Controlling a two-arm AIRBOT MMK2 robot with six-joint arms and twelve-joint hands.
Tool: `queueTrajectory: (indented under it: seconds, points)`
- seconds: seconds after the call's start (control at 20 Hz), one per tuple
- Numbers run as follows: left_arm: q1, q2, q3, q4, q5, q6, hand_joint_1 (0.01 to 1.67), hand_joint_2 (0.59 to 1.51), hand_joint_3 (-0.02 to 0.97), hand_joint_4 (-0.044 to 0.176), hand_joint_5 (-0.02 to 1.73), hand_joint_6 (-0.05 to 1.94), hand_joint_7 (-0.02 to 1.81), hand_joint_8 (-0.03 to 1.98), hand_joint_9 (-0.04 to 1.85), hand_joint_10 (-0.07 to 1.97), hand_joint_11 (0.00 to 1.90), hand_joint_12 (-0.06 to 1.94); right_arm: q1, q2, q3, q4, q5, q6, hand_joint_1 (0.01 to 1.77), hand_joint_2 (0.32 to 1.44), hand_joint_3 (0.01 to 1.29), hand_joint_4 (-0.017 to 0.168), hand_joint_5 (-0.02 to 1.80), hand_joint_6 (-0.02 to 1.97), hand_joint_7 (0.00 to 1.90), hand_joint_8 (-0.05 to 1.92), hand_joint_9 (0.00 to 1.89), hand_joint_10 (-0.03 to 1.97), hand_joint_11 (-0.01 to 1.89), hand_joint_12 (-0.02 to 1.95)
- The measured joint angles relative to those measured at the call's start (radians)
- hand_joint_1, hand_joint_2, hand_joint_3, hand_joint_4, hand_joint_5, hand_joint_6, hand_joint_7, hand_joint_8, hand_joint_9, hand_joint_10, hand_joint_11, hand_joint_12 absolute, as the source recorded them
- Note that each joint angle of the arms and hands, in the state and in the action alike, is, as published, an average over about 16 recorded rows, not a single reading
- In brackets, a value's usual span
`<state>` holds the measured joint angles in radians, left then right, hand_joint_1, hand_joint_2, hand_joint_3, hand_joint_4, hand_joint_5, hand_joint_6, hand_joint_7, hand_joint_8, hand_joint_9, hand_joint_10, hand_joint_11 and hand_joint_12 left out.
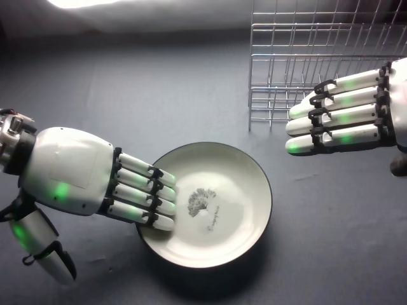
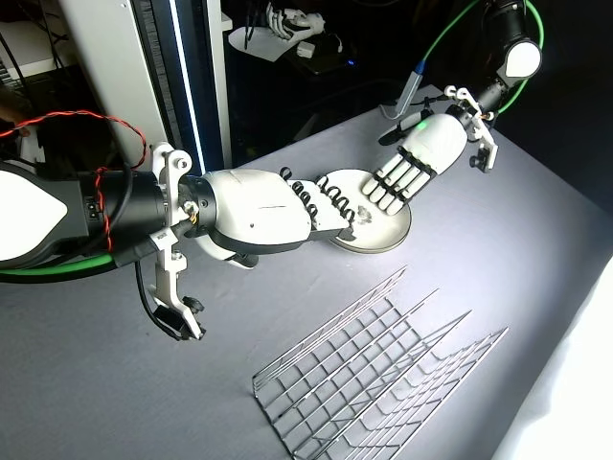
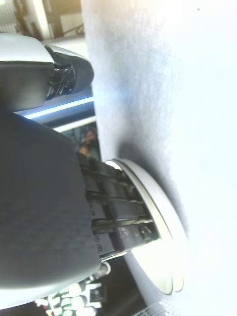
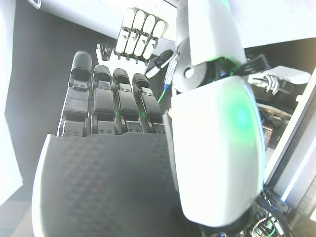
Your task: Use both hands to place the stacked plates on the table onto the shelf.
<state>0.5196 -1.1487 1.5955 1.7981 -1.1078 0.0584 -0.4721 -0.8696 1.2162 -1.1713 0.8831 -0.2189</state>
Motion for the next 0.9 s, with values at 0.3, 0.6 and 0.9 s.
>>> queueTrajectory:
  seconds: [0.3, 0.6, 0.9]
  points:
    - [0.007, -0.019, -0.027, -0.016, 0.025, 0.004, 0.02, 1.049, 0.021, -0.008, -0.01, -0.03, -0.01, -0.02, 0.0, 0.0, 0.01, 0.01, -0.002, 0.001, -0.002, 0.0, 0.004, 0.0, 1.34, 0.89, 0.02, 0.003, 0.02, 0.02, 0.02, -0.02, 0.02, 0.01, 0.01, 0.58]
    - [0.002, -0.048, -0.051, -0.032, 0.049, 0.005, 0.02, 1.048, 0.021, -0.007, -0.01, -0.03, -0.01, -0.02, -0.01, 0.0, 0.01, 0.0, -0.008, -0.01, -0.009, 0.001, -0.001, 0.001, 1.34, 0.88, 0.02, 0.003, 0.02, 0.02, 0.02, -0.02, 0.02, 0.01, 0.01, 0.64]
    - [-0.007, -0.072, -0.069, -0.04, 0.069, 0.002, 0.02, 1.049, 0.021, -0.006, -0.01, -0.03, -0.01, -0.03, -0.02, -0.01, 0.01, 0.0, -0.017, -0.042, -0.017, 0.002, -0.026, 0.001, 1.34, 0.89, 0.02, 0.003, 0.02, 0.02, 0.02, -0.02, 0.02, 0.01, 0.01, 0.66]
